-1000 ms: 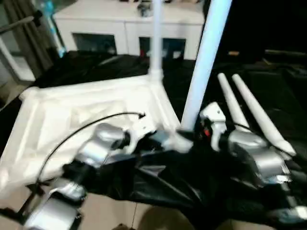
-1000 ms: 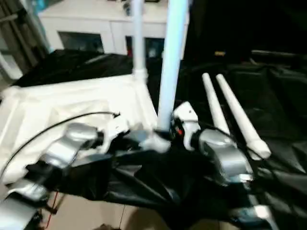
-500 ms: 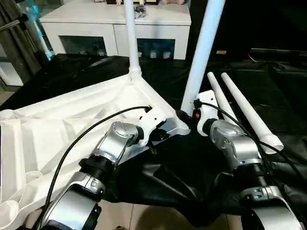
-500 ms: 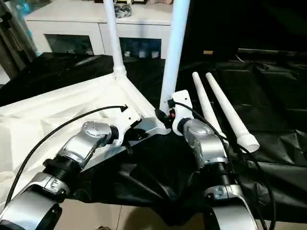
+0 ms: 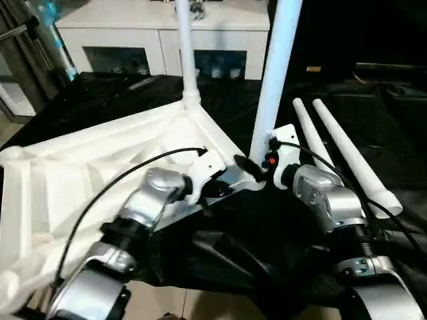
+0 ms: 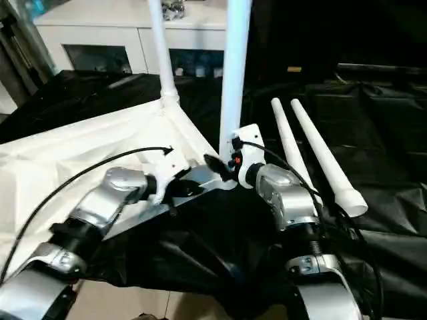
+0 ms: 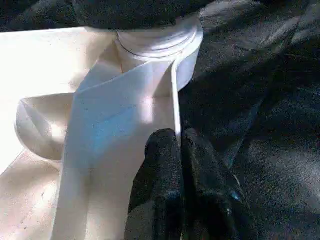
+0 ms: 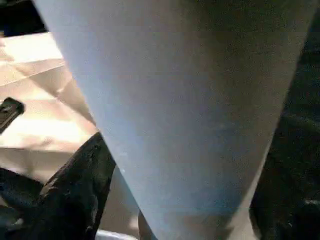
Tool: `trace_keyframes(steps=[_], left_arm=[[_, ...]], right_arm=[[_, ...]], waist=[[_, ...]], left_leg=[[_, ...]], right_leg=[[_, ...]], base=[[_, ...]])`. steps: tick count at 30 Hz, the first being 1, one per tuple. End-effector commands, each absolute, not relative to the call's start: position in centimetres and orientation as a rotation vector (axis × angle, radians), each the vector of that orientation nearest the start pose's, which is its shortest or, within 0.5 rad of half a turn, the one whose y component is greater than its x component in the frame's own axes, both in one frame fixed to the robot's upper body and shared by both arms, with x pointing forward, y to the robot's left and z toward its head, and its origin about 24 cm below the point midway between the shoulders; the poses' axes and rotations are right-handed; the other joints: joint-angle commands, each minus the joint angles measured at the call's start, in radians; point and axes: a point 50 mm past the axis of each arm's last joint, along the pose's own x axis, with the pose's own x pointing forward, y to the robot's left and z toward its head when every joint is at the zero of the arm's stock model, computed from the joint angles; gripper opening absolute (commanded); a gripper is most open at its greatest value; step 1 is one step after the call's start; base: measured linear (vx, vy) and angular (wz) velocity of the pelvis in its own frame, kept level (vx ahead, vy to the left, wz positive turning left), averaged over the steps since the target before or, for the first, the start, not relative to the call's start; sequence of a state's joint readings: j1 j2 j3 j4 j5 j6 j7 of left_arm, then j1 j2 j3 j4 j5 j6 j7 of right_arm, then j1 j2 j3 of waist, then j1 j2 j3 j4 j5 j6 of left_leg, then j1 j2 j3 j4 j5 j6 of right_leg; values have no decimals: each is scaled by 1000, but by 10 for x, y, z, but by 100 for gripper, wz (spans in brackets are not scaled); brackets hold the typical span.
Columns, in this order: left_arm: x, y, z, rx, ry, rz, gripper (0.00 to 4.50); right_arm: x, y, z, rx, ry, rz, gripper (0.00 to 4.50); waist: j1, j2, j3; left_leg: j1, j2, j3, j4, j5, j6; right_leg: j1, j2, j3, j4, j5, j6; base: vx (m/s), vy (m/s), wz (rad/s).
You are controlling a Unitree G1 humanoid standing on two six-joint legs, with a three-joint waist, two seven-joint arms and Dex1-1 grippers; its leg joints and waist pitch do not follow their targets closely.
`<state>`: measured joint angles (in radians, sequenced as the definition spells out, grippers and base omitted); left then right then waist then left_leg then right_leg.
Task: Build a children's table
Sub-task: Rotate leg to tighten
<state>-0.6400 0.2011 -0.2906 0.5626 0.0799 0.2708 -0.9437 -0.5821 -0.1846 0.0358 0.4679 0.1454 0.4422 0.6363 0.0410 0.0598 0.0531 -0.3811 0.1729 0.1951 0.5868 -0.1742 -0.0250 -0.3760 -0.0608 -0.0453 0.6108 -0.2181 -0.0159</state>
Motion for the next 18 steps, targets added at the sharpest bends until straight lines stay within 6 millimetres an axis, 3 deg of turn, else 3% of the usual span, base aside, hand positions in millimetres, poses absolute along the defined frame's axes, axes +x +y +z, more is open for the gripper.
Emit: trace_keyframes(steps=[1, 4, 5, 6, 7, 13, 18], left_arm=[[319, 56, 78, 379, 275, -1355, 0], [316, 60, 78, 380, 278, -1375, 0], [315, 63, 78, 382, 277, -1391, 0], [311, 67, 78, 383, 270, -1435, 0], [308, 69, 77, 385, 269, -1460, 0], [301, 77, 77, 400, 270, -1533, 0], [297, 82, 78, 401, 276, -1579, 0]], right_arm=[[330, -114, 53, -15, 462, 813, 438], [324, -119, 54, -50, 477, 878, 438], [321, -121, 55, -61, 490, 913, 438], [315, -127, 56, -86, 506, 977, 438], [312, -130, 57, -96, 513, 1004, 438], [302, -139, 62, -157, 525, 1116, 438], [298, -142, 66, -179, 530, 1150, 438]], waist=[[6, -4, -76], [11, -5, -79], [16, -7, -78], [20, -4, -75], [26, -2, -72], [35, -6, -66], [41, -6, -68]], left_leg=[[14, 61, -32, -55, -98, 58], [9, 59, -29, -48, -48, 96], [7, 60, -30, -47, -53, 110], [10, 63, -28, -48, -78, 114], [11, 67, -27, -51, -116, 101], [18, 69, -27, -58, -176, 47], [20, 67, -26, -56, -168, 39]], right_leg=[[41, -85, 46, -58, 69, -253], [38, -84, 42, -48, 163, -264], [41, -84, 39, -47, 166, -264], [36, -85, 39, -52, 127, -264], [33, -86, 40, -58, 63, -259], [30, -87, 44, -68, -77, -242], [26, -85, 45, -68, -77, -238]], base=[[0, 0, 0], [0, 0, 0], [0, 0, 0], [0, 0, 0], [0, 0, 0], [0, 0, 0], [0, 0, 0]])
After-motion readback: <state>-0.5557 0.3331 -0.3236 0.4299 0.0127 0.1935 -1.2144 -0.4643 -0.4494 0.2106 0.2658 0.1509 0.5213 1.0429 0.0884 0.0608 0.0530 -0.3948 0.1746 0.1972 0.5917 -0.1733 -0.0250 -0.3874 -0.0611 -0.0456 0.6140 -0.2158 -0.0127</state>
